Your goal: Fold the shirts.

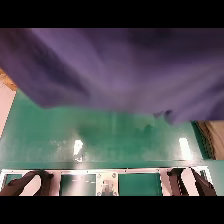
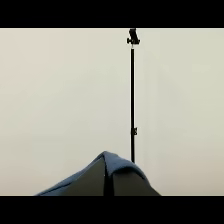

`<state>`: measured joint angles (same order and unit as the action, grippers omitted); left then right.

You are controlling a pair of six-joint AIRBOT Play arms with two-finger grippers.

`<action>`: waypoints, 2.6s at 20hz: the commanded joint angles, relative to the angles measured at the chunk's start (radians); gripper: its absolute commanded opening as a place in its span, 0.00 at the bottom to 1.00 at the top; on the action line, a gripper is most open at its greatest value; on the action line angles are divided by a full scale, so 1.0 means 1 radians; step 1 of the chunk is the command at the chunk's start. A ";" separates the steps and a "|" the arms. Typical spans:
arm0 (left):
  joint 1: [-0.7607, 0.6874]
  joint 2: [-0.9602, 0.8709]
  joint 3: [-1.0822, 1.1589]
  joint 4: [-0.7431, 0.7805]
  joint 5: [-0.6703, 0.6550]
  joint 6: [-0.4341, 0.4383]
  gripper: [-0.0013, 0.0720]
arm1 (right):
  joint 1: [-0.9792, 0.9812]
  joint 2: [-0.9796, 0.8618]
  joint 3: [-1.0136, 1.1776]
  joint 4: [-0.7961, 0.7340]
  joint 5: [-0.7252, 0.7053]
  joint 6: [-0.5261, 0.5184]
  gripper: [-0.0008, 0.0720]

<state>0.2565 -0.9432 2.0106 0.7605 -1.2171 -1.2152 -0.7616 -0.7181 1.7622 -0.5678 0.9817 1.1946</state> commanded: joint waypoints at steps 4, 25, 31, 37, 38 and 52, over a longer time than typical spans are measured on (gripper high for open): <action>-0.004 -0.147 -0.309 0.024 -0.023 0.071 0.05 | 0.124 -0.051 -0.427 0.112 -0.017 -0.110 0.04; -0.101 -0.758 -0.443 0.190 0.170 0.089 0.05 | 0.339 -1.065 -0.323 -0.083 0.090 -0.060 0.03; -0.101 -0.758 -0.608 0.200 0.135 0.091 0.05 | 0.336 -1.017 -0.425 -0.212 0.128 -0.031 0.03; -0.101 -0.758 -0.682 0.206 0.073 0.090 0.05 | 0.342 -0.996 -0.470 -0.275 0.150 0.010 0.03; -0.101 -0.758 -0.683 0.206 0.072 0.090 0.05 | 0.350 -0.996 -0.478 -0.275 0.149 0.010 0.03; -0.026 -0.710 -0.626 0.412 -0.250 -0.179 0.69 | 0.258 -0.845 -0.417 -0.385 0.353 0.146 0.33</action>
<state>0.1902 -1.6844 1.3548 1.0889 -1.2961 -1.2930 -0.4568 -1.6432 1.3396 -0.8841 1.2404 1.2781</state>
